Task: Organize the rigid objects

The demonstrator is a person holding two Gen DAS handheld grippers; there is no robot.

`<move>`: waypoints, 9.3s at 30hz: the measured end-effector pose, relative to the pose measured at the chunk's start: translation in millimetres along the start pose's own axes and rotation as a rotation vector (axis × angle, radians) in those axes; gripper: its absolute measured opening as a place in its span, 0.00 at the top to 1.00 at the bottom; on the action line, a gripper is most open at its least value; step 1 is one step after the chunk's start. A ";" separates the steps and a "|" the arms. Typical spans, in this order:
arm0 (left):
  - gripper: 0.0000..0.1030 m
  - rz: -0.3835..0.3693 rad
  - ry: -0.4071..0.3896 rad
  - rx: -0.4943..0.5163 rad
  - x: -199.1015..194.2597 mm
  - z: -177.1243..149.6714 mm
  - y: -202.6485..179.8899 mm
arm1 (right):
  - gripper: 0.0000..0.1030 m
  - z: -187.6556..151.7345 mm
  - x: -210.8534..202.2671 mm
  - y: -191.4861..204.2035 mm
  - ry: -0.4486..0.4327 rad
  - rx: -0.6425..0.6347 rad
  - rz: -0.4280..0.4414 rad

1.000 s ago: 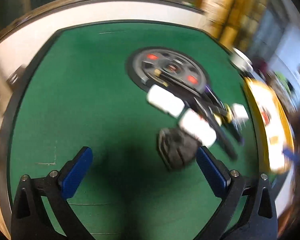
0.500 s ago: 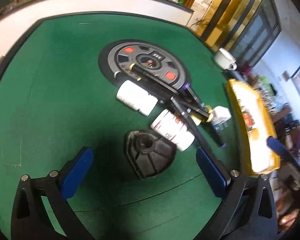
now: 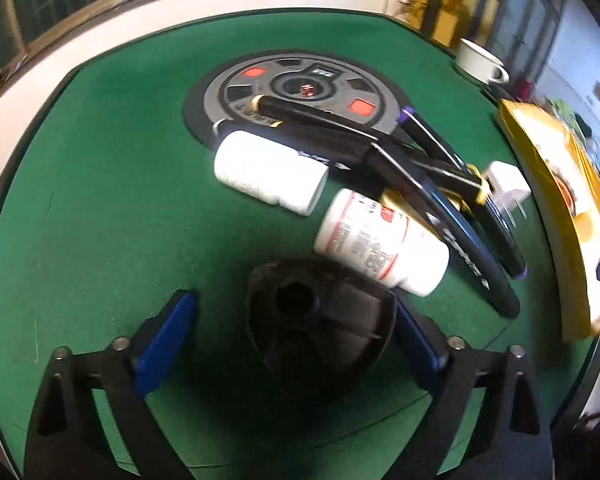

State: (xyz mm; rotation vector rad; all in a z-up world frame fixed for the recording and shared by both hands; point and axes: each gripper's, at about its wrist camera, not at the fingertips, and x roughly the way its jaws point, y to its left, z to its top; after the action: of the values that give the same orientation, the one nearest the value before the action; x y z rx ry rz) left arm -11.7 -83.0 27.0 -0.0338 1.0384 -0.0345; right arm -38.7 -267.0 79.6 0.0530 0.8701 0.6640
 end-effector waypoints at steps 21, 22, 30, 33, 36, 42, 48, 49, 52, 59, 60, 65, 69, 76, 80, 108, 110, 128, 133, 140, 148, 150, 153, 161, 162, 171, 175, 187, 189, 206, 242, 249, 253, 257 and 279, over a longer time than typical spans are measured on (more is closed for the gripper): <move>0.32 -0.066 -0.103 0.029 -28.8 -38.9 43.6 | 0.82 21.9 106.2 6.8 0.258 -0.087 -0.107; 0.36 -0.075 -0.109 0.024 -29.8 -39.6 45.4 | 0.83 20.5 104.8 7.3 0.261 -0.080 -0.096; 0.36 -0.155 -0.145 0.019 -35.9 -38.9 44.1 | 0.87 -7.8 62.2 19.7 0.177 -0.020 -0.003; 0.36 -0.165 -0.153 0.033 -38.4 -39.5 39.7 | 0.87 -19.5 54.3 22.2 0.168 -0.020 0.007; 0.36 -0.175 -0.135 0.047 -38.1 -40.4 34.8 | 0.87 -28.4 56.0 25.7 0.189 -0.019 0.017; 0.36 -0.158 -0.114 0.034 -33.4 -38.7 32.0 | 0.87 -35.9 55.2 28.8 0.224 -0.060 -0.017; 0.36 -0.114 -0.097 0.045 -26.3 -34.7 25.5 | 0.84 -36.4 60.9 35.5 0.233 -0.089 -0.044; 0.36 -0.104 -0.096 0.043 -25.0 -32.7 24.1 | 0.83 -35.3 62.8 36.1 0.234 -0.090 -0.044; 0.36 -0.085 -0.095 0.045 -22.9 -30.5 21.1 | 0.74 -33.5 65.4 36.9 0.230 -0.089 -0.057; 0.36 -0.041 -0.111 0.082 -21.9 -34.0 15.2 | 0.72 -36.3 69.0 37.1 0.220 -0.105 -0.073; 0.36 -0.048 -0.114 0.075 -22.4 -33.9 16.7 | 0.79 -37.3 68.8 38.2 0.213 -0.113 -0.075; 0.36 -0.048 -0.136 0.052 -27.0 -34.4 21.8 | 0.85 -37.5 64.3 44.7 0.186 -0.144 -0.089; 0.36 -0.021 -0.171 0.051 -33.3 -35.5 23.3 | 0.86 -39.3 60.5 43.7 0.176 -0.139 -0.084; 0.36 0.047 -0.237 0.072 -42.9 -36.1 20.4 | 0.87 -38.8 53.9 47.2 0.143 -0.131 -0.069; 0.36 0.094 -0.287 0.092 -50.2 -35.8 17.0 | 0.87 -37.7 48.3 49.1 0.123 -0.127 -0.068; 0.36 0.153 -0.359 0.113 -63.3 -42.1 9.4 | 0.87 -36.2 80.1 59.5 0.252 -0.208 -0.108; 0.36 0.151 -0.359 0.113 -63.4 -42.2 9.4 | 0.87 -36.1 79.9 57.1 0.251 -0.196 -0.102; 0.36 0.117 -0.402 0.082 -78.0 -41.3 4.0 | 0.87 -25.1 37.1 51.4 0.106 -0.164 -0.141; 0.36 0.106 -0.417 0.095 -83.9 -38.2 -7.4 | 0.87 -24.3 29.4 48.0 0.088 -0.166 -0.156; 0.36 0.089 -0.439 0.128 -93.2 -29.6 -30.2 | 0.87 -22.6 7.1 40.1 0.020 -0.173 -0.208; 0.36 0.065 -0.447 0.183 -94.3 -20.4 -63.5 | 0.87 -20.0 -15.5 14.5 -0.022 -0.125 -0.223; 0.36 0.055 -0.441 0.196 -92.8 -17.4 -72.4 | 0.87 -20.3 -22.0 8.5 -0.033 -0.112 -0.223; 0.36 0.037 -0.433 0.211 -92.9 -13.8 -84.2 | 0.87 -20.5 -30.0 -1.1 -0.050 -0.095 -0.225; 0.36 -0.002 -0.437 0.250 -98.0 -3.2 -112.6 | 0.87 -20.4 -50.4 -31.3 -0.088 -0.033 -0.243; 0.36 -0.007 -0.438 0.253 -98.2 -2.0 -115.7 | 0.87 -20.7 -53.5 -35.8 -0.093 -0.025 -0.248; 0.36 -0.056 -0.433 0.318 -97.4 2.4 -154.4 | 0.87 -26.5 -74.2 -66.1 -0.117 0.032 -0.280; 0.36 -0.085 -0.424 0.343 -95.8 4.3 -169.7 | 0.87 -28.9 -82.3 -77.1 -0.125 0.055 -0.294; 0.36 -0.213 -0.328 0.390 -70.0 9.3 -218.9 | 0.87 -37.6 -107.7 -117.3 -0.148 0.141 -0.351; 0.36 -0.248 -0.301 0.393 -64.1 9.3 -226.8 | 0.87 -39.6 -113.8 -127.7 -0.153 0.166 -0.366; 0.36 -0.334 -0.178 0.396 -40.4 6.8 -252.2 | 0.87 -48.8 -115.3 -168.3 -0.098 0.262 -0.405; 0.18 -0.684 -0.101 0.116 -88.7 0.7 -112.1 | 0.39 -27.0 -132.6 -115.4 -0.195 0.188 -0.381; 0.18 -0.526 -0.080 -0.165 -66.8 2.4 -8.5 | 0.38 -12.4 -106.8 -80.8 -0.178 0.126 -0.283; 0.18 -0.428 -0.045 -0.254 -41.5 9.0 6.9 | 0.38 -13.5 -91.9 -63.9 -0.171 0.101 -0.257; 0.18 -0.351 -0.009 -0.306 -15.5 18.7 5.6 | 0.38 -18.6 -81.1 -54.0 -0.151 0.079 -0.242; 0.32 -0.214 -0.092 -0.041 -13.8 10.8 34.6 | 0.39 3.9 25.9 -11.9 0.115 -0.039 -0.096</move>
State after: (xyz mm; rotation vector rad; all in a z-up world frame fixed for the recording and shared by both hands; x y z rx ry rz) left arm -9.0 -47.6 42.8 -0.1825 0.9400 -0.2038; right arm -17.9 -261.1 60.7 -0.0627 0.9637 0.5983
